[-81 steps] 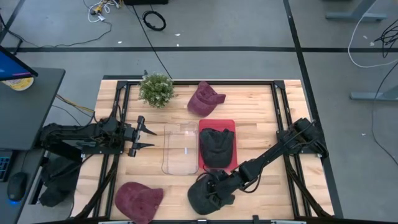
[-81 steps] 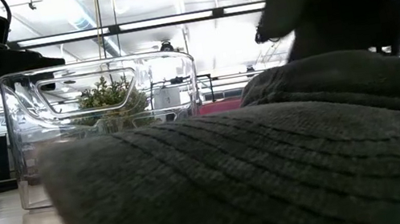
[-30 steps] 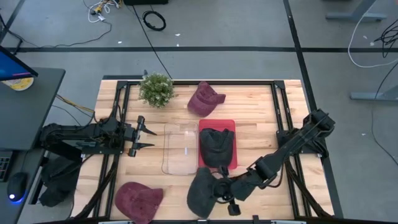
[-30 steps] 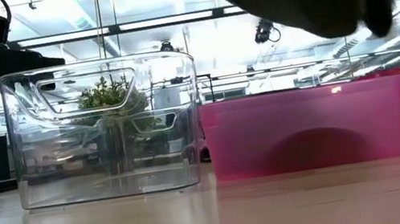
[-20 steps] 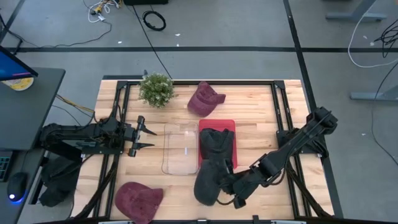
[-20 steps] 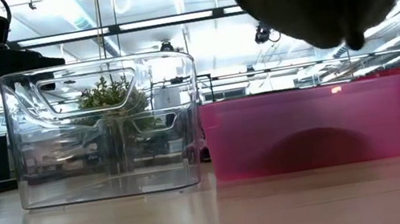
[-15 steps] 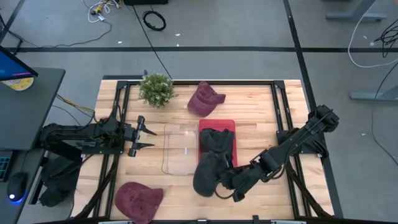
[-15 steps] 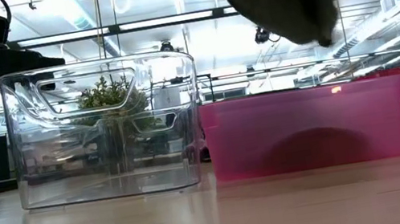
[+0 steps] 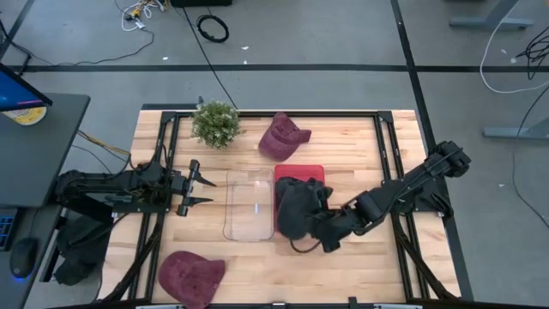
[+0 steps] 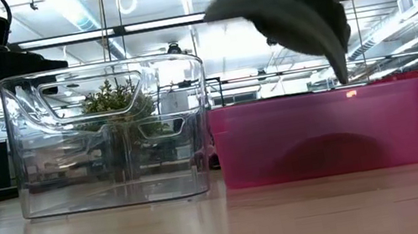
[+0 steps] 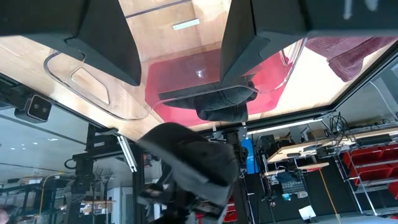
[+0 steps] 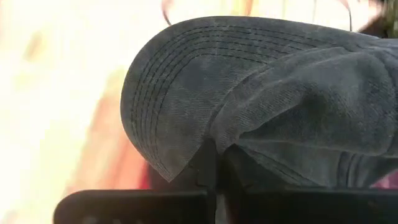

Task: Pick & Place hat
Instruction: Stack the top black cap onto the black cap in the red bin

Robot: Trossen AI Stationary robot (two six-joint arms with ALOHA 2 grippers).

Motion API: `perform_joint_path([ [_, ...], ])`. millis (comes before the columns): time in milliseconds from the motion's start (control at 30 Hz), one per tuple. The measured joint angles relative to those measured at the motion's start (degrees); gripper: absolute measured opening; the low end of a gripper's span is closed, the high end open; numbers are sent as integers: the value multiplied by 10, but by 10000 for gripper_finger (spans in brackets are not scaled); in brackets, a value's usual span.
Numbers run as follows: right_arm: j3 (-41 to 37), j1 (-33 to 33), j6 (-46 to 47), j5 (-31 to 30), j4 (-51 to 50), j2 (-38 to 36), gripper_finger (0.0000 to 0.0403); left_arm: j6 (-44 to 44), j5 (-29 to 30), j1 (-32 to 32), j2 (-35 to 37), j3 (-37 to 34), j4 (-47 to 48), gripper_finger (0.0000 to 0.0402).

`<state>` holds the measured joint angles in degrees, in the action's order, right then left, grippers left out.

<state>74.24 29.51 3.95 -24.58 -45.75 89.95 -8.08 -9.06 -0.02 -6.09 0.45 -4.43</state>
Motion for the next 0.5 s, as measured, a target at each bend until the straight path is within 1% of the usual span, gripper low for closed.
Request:
perform_joint_path([
  [133, 0, -21, -13, 4, -29, 0, 4, 0, 0, 0, 0, 0, 0, 222],
  [300, 0, -48, -23, 60, -48, 0, 4, 0, 0, 0, 0, 0, 0, 222],
  [500, 0, -72, -65, 94, -40, 0, 2, 0, 0, 0, 0, 0, 0, 222],
])
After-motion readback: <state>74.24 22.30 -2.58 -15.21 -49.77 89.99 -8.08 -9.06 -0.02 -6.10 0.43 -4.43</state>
